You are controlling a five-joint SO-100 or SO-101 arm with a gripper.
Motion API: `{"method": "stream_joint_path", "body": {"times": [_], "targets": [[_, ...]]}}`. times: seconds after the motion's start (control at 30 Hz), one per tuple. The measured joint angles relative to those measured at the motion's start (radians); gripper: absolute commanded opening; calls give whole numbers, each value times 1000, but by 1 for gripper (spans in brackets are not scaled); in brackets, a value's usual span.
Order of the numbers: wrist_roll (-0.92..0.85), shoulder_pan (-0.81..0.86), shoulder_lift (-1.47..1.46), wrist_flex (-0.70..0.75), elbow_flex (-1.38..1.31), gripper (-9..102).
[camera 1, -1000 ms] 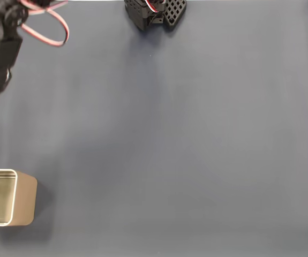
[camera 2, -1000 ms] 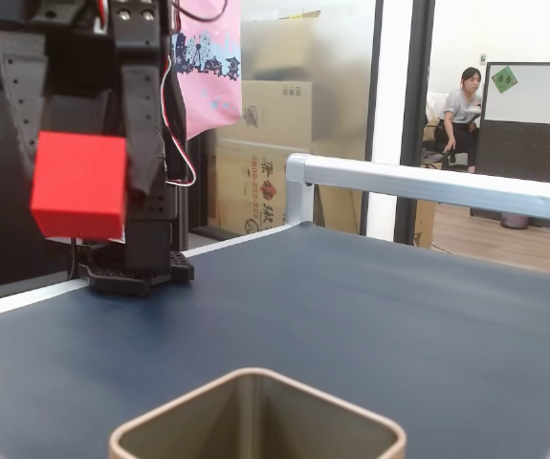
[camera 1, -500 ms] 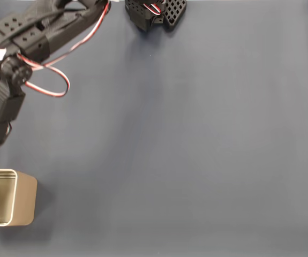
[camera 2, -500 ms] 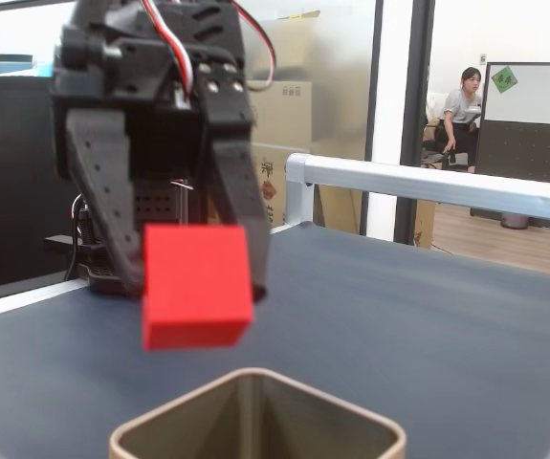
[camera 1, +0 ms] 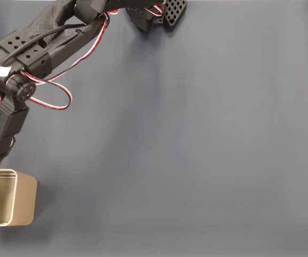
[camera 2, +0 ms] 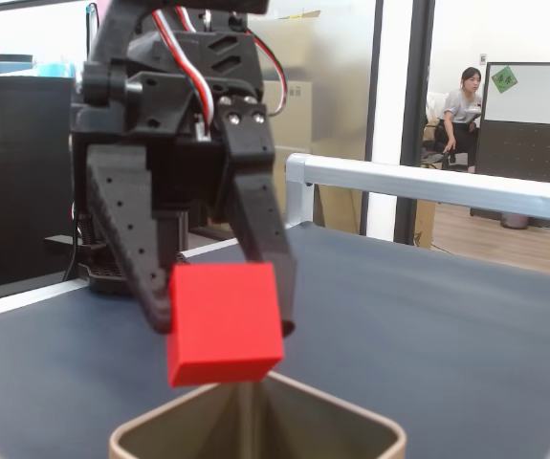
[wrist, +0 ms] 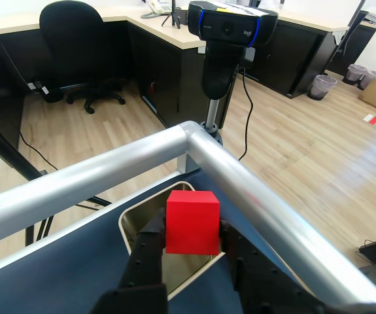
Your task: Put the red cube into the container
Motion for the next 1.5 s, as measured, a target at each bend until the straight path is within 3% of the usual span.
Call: {"method": "stream_joint_path", "body": {"times": [0.6,1.13,1.5], "targets": [[0,0,-37,0,0,7],[-5,0,-46,0,0,31],[-31,0,-46,0,0,41]]}}
